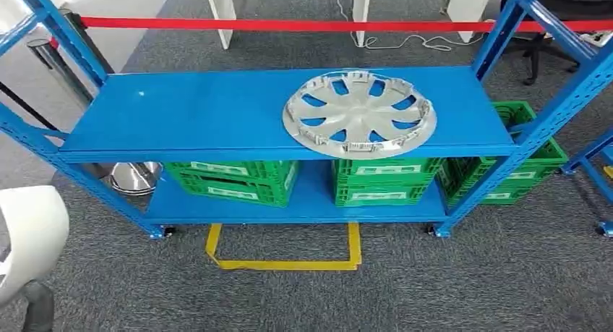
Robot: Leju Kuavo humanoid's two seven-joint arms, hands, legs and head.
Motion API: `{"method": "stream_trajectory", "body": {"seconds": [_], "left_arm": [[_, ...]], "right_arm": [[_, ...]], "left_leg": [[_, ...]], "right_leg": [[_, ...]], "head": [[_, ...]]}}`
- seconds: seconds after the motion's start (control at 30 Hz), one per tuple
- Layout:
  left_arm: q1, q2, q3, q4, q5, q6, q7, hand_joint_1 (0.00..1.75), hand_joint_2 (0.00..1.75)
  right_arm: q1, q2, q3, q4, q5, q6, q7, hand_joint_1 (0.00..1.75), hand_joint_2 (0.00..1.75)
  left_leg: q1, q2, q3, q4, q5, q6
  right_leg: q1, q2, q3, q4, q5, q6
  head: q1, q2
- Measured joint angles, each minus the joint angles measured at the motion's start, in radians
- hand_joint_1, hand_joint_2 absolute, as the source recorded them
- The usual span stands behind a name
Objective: Take the parts from the cabinet and place them on the table.
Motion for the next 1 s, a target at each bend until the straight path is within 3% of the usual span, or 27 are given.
{"method": "stream_trajectory", "body": {"seconds": [0.03,0.07,0.17,0.2,0.23,0.3,0.33,0.37,0.4,0.47,0.5,0.53,0.57,0.6,0.67,0.7,0.73,0.77,0.8,0.83,0.87,0.9,0.93,0.97,1.0], "left_arm": [[0.007,-0.003,0.005,-0.016,-0.01,0.0,0.026,1.75,1.75],[0.013,-0.005,0.008,-0.029,-0.023,0.001,0.048,1.75,1.75],[0.035,-0.012,0.015,-0.071,-0.08,0.002,0.126,1.75,1.75],[0.039,-0.016,0.014,-0.085,-0.102,0.002,0.15,1.75,1.75],[0.043,-0.019,0.014,-0.099,-0.113,0.003,0.162,1.75,1.75],[0.051,-0.022,0.014,-0.113,-0.12,0.003,0.172,1.75,1.75],[0.053,-0.024,0.014,-0.118,-0.123,0.003,0.174,1.75,1.75],[0.053,-0.025,0.014,-0.122,-0.13,0.003,0.183,1.75,1.75],[0.055,-0.026,0.013,-0.128,-0.146,0.003,0.203,1.75,1.75],[0.062,-0.026,0.008,-0.148,-0.177,0.003,0.239,1.75,1.75],[0.068,-0.026,-0.001,-0.15,-0.15,0.003,0.198,1.75,1.75],[0.067,-0.022,-0.016,-0.143,-0.123,0.003,0.164,1.75,1.75],[0.061,-0.015,-0.04,-0.127,-0.075,-0.002,0.053,1.75,1.75],[0.048,-0.011,-0.054,-0.11,-0.058,-0.012,0.004,1.75,1.75],[0.036,-0.009,-0.058,-0.09,-0.043,-0.028,-0.037,1.75,1.75],[0.038,-0.009,-0.057,-0.083,-0.04,-0.033,-0.044,1.75,1.75],[0.042,-0.01,-0.056,-0.078,-0.035,-0.037,-0.048,1.75,1.75],[0.044,-0.01,-0.056,-0.075,-0.035,-0.04,-0.054,1.75,1.75],[0.043,-0.01,-0.056,-0.072,-0.035,-0.04,-0.057,1.75,1.75],[0.043,-0.009,-0.056,-0.067,-0.035,-0.042,-0.059,1.75,1.75],[0.044,-0.01,-0.057,-0.063,-0.035,-0.042,-0.059,1.75,1.75],[0.044,-0.011,-0.056,-0.06,-0.035,-0.042,-0.061,1.75,1.75],[0.044,-0.011,-0.056,-0.058,-0.034,-0.042,-0.062,1.75,1.75],[0.044,-0.013,-0.056,-0.056,-0.034,-0.042,-0.062,1.75,1.75],[0.044,-0.015,-0.056,-0.055,-0.035,-0.043,-0.057,1.75,1.75]], "right_arm": [[0.0,0.003,0.01,0.003,0.007,-0.004,0.004,0.0,1.75],[0.001,0.003,0.02,0.005,0.014,-0.007,0.006,0.0,1.75],[0.004,0.006,0.048,0.013,0.035,-0.019,0.014,0.0,1.75],[0.004,0.006,0.057,0.018,0.042,-0.025,0.017,0.0,1.75],[0.007,0.006,0.066,0.019,0.045,-0.027,0.018,0.0,1.75],[0.008,0.01,0.079,0.021,0.05,-0.029,0.018,0.0,1.75],[0.008,0.011,0.083,0.022,0.051,-0.029,0.018,0.0,1.75],[0.008,0.011,0.088,0.023,0.053,-0.031,0.019,0.0,1.75],[0.008,0.011,0.094,0.024,0.059,-0.035,0.022,0.0,1.75],[0.006,0.013,0.107,0.024,0.06,-0.045,0.029,0.0,1.75],[-0.017,0.013,0.108,0.022,0.021,-0.033,0.039,0.0,1.75],[-0.038,0.015,0.103,0.019,-0.011,-0.019,0.05,0.0,1.75],[-0.07,0.019,0.083,0.002,-0.065,0.01,0.07,0.0,1.75],[-0.1,0.021,0.071,-0.002,-0.084,0.023,0.078,0.0,1.75],[-0.146,0.021,0.06,-0.01,-0.086,0.036,0.076,0.0,1.75],[-0.153,0.026,0.059,-0.011,-0.086,0.036,0.071,0.0,1.75],[-0.156,0.024,0.058,-0.015,-0.085,0.035,0.066,0.0,1.75],[-0.156,0.024,0.056,-0.018,-0.084,0.034,0.066,0.0,1.75],[-0.157,0.025,0.054,-0.02,-0.083,0.033,0.062,0.0,1.75],[-0.157,0.025,0.051,-0.022,-0.083,0.032,0.061,0.0,1.75],[-0.158,0.025,0.05,-0.023,-0.082,0.032,0.06,0.0,1.75],[-0.159,0.025,0.05,-0.023,-0.077,0.031,0.06,0.0,1.75],[-0.16,0.027,0.05,-0.023,-0.07,0.028,0.06,0.0,1.75],[-0.16,0.028,0.05,-0.024,-0.065,0.026,0.061,0.0,1.75],[-0.159,0.028,0.05,-0.025,-0.063,0.023,0.056,0.0,1.75]], "left_leg": [[-0.003,0.001,0.038,-0.07,-0.022,0.008],[-0.003,0.001,0.048,-0.096,-0.028,0.009],[-0.005,0.002,0.023,-0.11,-0.018,0.019],[0.002,0.01,0.013,-0.114,-0.003,0.029],[0.003,0.008,-0.001,-0.115,0.005,0.038],[-0.001,0.01,-0.029,-0.111,0.027,0.045],[-0.004,0.011,-0.044,-0.108,0.038,0.046],[-0.005,0.012,-0.061,-0.103,0.048,0.045],[-0.006,0.012,-0.079,-0.097,0.057,0.044],[-0.006,0.012,-0.115,-0.078,0.074,0.04],[-0.006,0.012,-0.134,-0.069,0.083,0.037],[-0.007,0.012,-0.141,-0.061,0.091,0.032],[-0.011,0.014,-0.153,-0.055,0.102,0.025],[-0.011,0.019,-0.158,-0.059,0.116,0.019],[-0.008,0.021,-0.162,-0.064,0.135,0.009],[-0.005,0.015,-0.169,-0.057,0.131,0.004],[-0.005,0.011,-0.176,-0.038,0.079,-0.004],[-0.001,0.01,-0.186,0.012,0.009,-0.01],[0.002,0.01,-0.196,0.088,-0.056,-0.016],[0.005,0.01,-0.205,0.163,-0.099,-0.02],[0.007,0.01,-0.206,0.226,-0.113,-0.024],[0.01,0.01,-0.195,0.243,-0.095,-0.026],[0.013,0.01,-0.166,0.22,-0.056,-0.026],[0.014,0.01,-0.123,0.165,-0.019,-0.025],[0.015,0.009,-0.06,0.067,0.007,-0.023]], "right_leg": [[0.007,0.001,-0.007,0.006,0.005,0.005],[0.005,0.0,-0.013,0.007,0.015,0.011],[0.004,0.0,-0.032,0.006,0.041,0.03],[0.003,0.006,-0.043,0.019,0.016,0.034],[0.003,0.011,-0.062,0.047,-0.033,0.038],[-0.003,0.017,-0.093,0.187,-0.155,0.044],[-0.004,0.017,-0.104,0.255,-0.183,0.047],[-0.004,0.017,-0.105,0.299,-0.18,0.049],[-0.004,0.017,-0.088,0.305,-0.147,0.05],[-0.004,0.017,-0.01,0.22,-0.062,0.05],[-0.005,0.018,0.059,0.125,-0.042,0.049],[-0.006,0.024,0.115,0.035,-0.077,0.047],[-0.001,0.03,0.166,-0.05,-0.097,0.039],[0.001,0.03,0.138,-0.045,-0.1,0.03],[0.005,0.031,0.125,-0.042,-0.084,0.013],[-0.004,0.021,0.114,-0.045,-0.069,0.006],[-0.003,0.018,0.102,-0.045,-0.059,0.0],[-0.003,0.01,0.092,-0.044,-0.048,-0.008],[-0.002,0.005,0.079,-0.042,-0.037,-0.009],[-0.002,0.001,0.064,-0.039,-0.028,-0.008],[-0.002,-0.001,0.047,-0.033,-0.018,-0.008],[-0.003,-0.002,0.037,-0.025,-0.01,-0.006],[-0.003,-0.002,0.016,-0.016,-0.001,-0.004],[-0.003,-0.001,-0.001,-0.009,0.006,-0.001],[-0.004,0.001,-0.016,-0.001,0.013,0.004]], "head": [[0.0,0.0],[0.003,0.0],[0.001,0.0],[0.002,0.0],[0.006,0.0],[0.009,0.0],[0.01,0.0],[0.009,0.0],[0.01,0.0],[0.01,0.0],[0.01,0.0],[0.01,0.0],[0.008,0.0],[0.009,0.0],[0.009,0.0],[0.011,0.0],[0.005,0.0],[0.002,0.0],[0.002,0.0],[0.003,0.0],[0.002,0.0],[0.001,0.0],[0.002,0.0],[0.002,0.0],[0.002,0.0]]}}
